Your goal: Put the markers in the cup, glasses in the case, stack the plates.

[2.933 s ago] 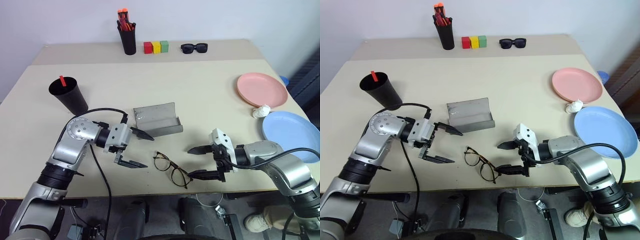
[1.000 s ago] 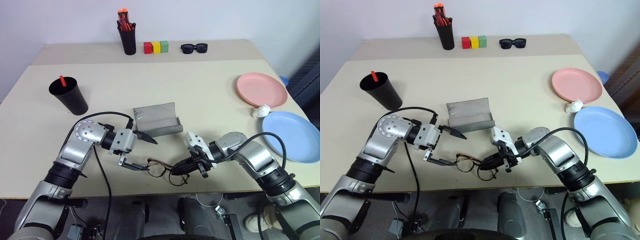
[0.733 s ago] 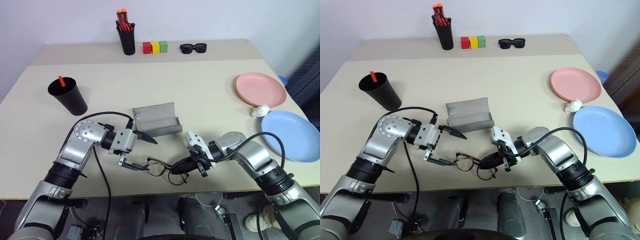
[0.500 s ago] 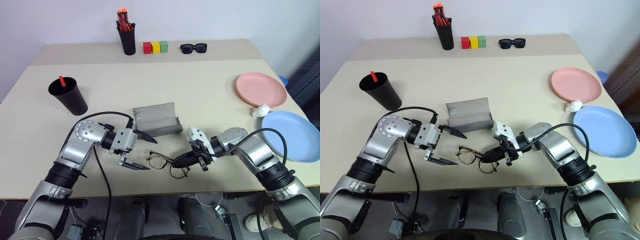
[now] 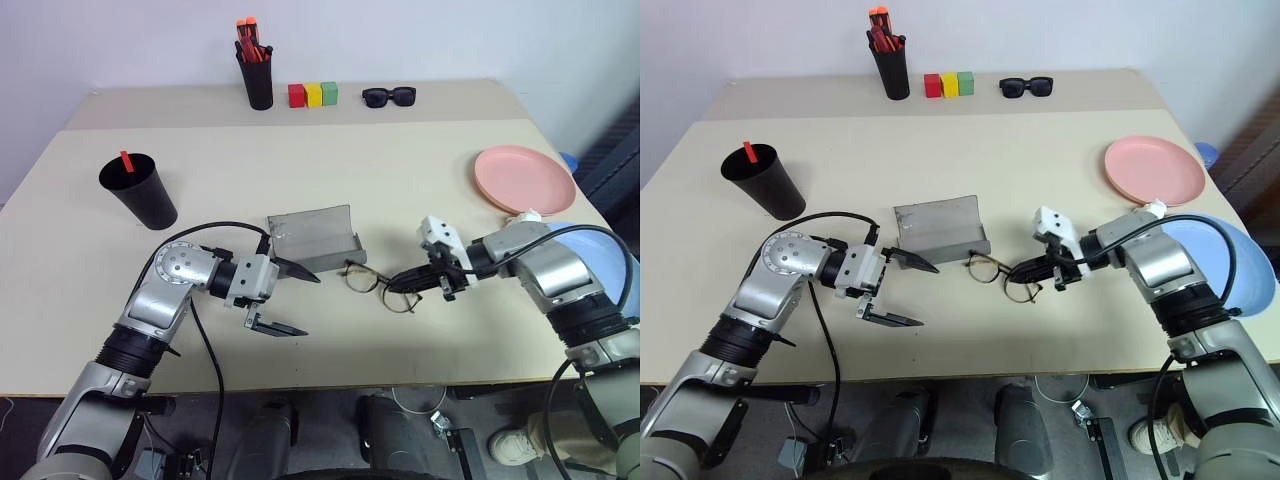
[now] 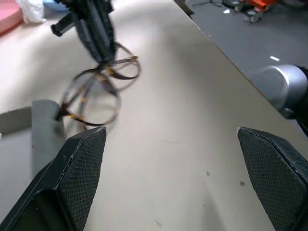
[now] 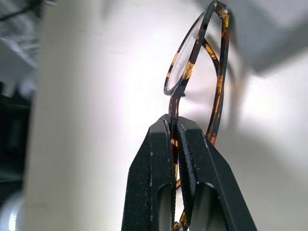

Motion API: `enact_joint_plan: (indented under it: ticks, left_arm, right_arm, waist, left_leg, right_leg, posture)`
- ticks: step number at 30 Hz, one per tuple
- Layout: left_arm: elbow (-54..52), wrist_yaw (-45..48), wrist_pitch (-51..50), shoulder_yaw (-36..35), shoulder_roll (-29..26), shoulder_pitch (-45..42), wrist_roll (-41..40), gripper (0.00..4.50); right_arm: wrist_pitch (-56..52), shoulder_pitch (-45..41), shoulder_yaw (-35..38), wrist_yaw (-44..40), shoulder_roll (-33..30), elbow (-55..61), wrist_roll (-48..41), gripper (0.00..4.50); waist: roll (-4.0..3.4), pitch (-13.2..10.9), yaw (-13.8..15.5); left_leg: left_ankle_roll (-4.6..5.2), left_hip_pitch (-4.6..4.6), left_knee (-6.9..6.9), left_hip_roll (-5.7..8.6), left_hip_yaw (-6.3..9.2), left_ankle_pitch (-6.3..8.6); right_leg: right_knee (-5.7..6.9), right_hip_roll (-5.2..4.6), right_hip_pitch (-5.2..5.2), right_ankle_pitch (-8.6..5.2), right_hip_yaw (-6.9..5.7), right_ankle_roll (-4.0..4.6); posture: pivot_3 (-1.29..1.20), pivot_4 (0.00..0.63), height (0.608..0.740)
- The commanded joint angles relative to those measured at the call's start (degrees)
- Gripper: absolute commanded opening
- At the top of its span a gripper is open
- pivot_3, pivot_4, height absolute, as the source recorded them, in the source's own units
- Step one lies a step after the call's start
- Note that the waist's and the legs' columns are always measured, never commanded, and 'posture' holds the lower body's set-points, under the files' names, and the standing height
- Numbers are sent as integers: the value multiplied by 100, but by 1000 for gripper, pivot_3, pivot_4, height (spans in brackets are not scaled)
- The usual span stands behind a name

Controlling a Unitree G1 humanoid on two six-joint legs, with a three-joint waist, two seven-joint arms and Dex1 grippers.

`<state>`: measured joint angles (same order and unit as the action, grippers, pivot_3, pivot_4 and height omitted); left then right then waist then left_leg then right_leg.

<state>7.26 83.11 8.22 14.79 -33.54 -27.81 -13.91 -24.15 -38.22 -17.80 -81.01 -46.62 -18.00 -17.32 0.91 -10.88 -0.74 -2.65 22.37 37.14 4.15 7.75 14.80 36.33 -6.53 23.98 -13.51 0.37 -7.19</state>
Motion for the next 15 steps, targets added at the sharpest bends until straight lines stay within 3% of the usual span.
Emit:
enact_joint_plan:
  ticks: [1, 15]
  left_arm:
    - [-116, -152, -4, -65, -6, 58, 3, 4500]
    - [-450, -843, -185, -139, 6, 430, 3, 4500]
  right_arm:
    - [556, -90, 411, 242, -214, -397, 341, 32]
    - [1094, -650, 1053, 893, 386, -153, 432, 32]
  waist:
    - [0, 0, 2]
    - [-15, -9, -22]
  left_leg:
    - [0, 0, 0, 0, 0, 0]
    - [0, 2, -9, -1, -5, 0]
  right_leg:
    - [0, 0, 0, 0, 0, 0]
    - [-2, 0, 9, 1, 4, -1]
  posture:
    - [0, 150, 740]
    - [0, 150, 740]
